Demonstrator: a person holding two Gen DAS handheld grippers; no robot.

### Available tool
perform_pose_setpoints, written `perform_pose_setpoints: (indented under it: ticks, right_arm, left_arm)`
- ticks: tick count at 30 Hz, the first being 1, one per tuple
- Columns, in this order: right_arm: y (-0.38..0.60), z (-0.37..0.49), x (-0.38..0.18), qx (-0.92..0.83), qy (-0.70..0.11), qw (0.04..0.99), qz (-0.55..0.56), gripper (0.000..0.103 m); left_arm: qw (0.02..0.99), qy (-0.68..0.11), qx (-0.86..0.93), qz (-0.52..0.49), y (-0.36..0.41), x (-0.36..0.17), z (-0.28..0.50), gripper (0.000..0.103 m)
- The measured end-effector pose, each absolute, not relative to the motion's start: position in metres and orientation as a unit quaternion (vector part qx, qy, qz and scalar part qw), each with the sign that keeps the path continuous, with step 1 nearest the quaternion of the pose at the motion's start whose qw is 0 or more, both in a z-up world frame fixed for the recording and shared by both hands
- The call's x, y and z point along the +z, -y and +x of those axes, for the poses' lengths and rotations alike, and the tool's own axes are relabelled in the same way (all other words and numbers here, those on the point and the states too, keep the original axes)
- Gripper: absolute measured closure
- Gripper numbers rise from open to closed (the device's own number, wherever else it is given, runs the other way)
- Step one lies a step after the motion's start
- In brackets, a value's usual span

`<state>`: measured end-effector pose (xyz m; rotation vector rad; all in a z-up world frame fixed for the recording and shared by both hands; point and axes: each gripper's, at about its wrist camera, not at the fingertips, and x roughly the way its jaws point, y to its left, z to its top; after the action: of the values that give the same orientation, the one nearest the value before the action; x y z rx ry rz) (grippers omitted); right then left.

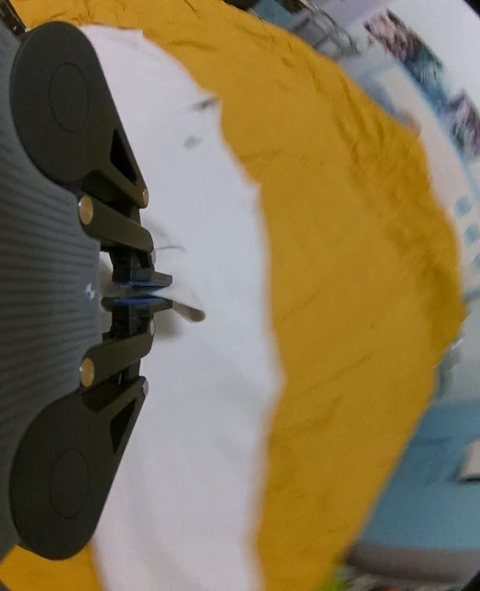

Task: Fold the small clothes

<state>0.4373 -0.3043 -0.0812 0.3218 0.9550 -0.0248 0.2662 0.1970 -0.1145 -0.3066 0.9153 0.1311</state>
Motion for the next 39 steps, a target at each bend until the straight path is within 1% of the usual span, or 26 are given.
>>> perform_pose_setpoints:
  ticks: [2,8,11,14,15,16,17,18,19,21,22,23,25,26,28,30,35,37,39]
  right_arm:
    - [0.312,0.431,-0.1,-0.012,-0.461,0.871,0.168,0.103]
    - [0.33,0.428,-0.127,0.01,-0.459,0.869,0.186,0.103]
    - [0.333,0.431,-0.128,0.016,-0.46,0.866,0.194,0.103]
    - [0.337,0.426,-0.123,0.007,-0.455,0.868,0.198,0.099]
    - [0.339,0.422,-0.119,0.006,-0.452,0.868,0.205,0.096]
    - [0.343,0.418,-0.115,0.009,-0.448,0.866,0.22,0.09]
    - [0.347,0.413,-0.112,0.012,-0.447,0.863,0.236,0.08]
    - [0.35,0.409,-0.11,0.013,-0.446,0.859,0.252,0.074]
    - [0.353,0.404,-0.108,0.015,-0.446,0.854,0.267,0.073]
    - [0.355,0.397,-0.106,0.021,-0.45,0.847,0.284,0.073]
    - [0.353,0.394,-0.106,0.025,-0.452,0.844,0.286,0.074]
    - [0.351,0.39,-0.106,0.03,-0.453,0.844,0.285,0.078]
    - [0.344,0.389,-0.105,0.035,-0.453,0.85,0.268,0.079]
    - [0.339,0.391,-0.105,0.033,-0.455,0.853,0.253,0.088]
    - [0.33,0.397,-0.106,0.025,-0.464,0.858,0.218,0.103]
    - [0.326,0.396,-0.102,0.027,-0.457,0.867,0.195,0.103]
    - [0.332,0.389,-0.072,0.061,-0.417,0.886,0.192,0.103]
    - [0.332,0.384,-0.068,0.069,-0.421,0.887,0.174,0.103]
    - [0.33,0.381,-0.079,0.065,-0.442,0.883,0.147,0.103]
  left_arm:
    - [0.883,-0.443,0.063,-0.144,-0.196,-0.114,0.267,0.065]
    - [0.878,-0.456,0.063,-0.131,-0.195,-0.112,0.273,0.065]
    - [0.876,-0.461,0.063,-0.128,-0.196,-0.112,0.275,0.063]
    - [0.876,-0.462,0.063,-0.125,-0.194,-0.113,0.275,0.063]
    - [0.876,-0.461,0.064,-0.124,-0.194,-0.113,0.275,0.062]
    - [0.877,-0.461,0.065,-0.123,-0.193,-0.113,0.275,0.062]
    - [0.877,-0.46,0.066,-0.123,-0.193,-0.113,0.275,0.062]
    - [0.877,-0.459,0.067,-0.123,-0.192,-0.113,0.274,0.062]
    - [0.878,-0.459,0.068,-0.121,-0.192,-0.113,0.274,0.062]
    - [0.878,-0.458,0.069,-0.118,-0.19,-0.114,0.274,0.062]
    - [0.878,-0.458,0.069,-0.116,-0.19,-0.114,0.274,0.062]
    - [0.878,-0.459,0.07,-0.115,-0.189,-0.114,0.274,0.062]
    - [0.878,-0.459,0.072,-0.115,-0.189,-0.114,0.274,0.062]
    - [0.878,-0.459,0.072,-0.114,-0.189,-0.113,0.274,0.062]
    - [0.878,-0.459,0.073,-0.114,-0.189,-0.113,0.274,0.062]
    - [0.878,-0.459,0.073,-0.114,-0.189,-0.113,0.274,0.062]
    - [0.878,-0.459,0.073,-0.114,-0.189,-0.113,0.274,0.062]
    - [0.878,-0.459,0.073,-0.113,-0.189,-0.114,0.274,0.062]
    - [0.878,-0.461,0.072,-0.111,-0.189,-0.114,0.274,0.062]
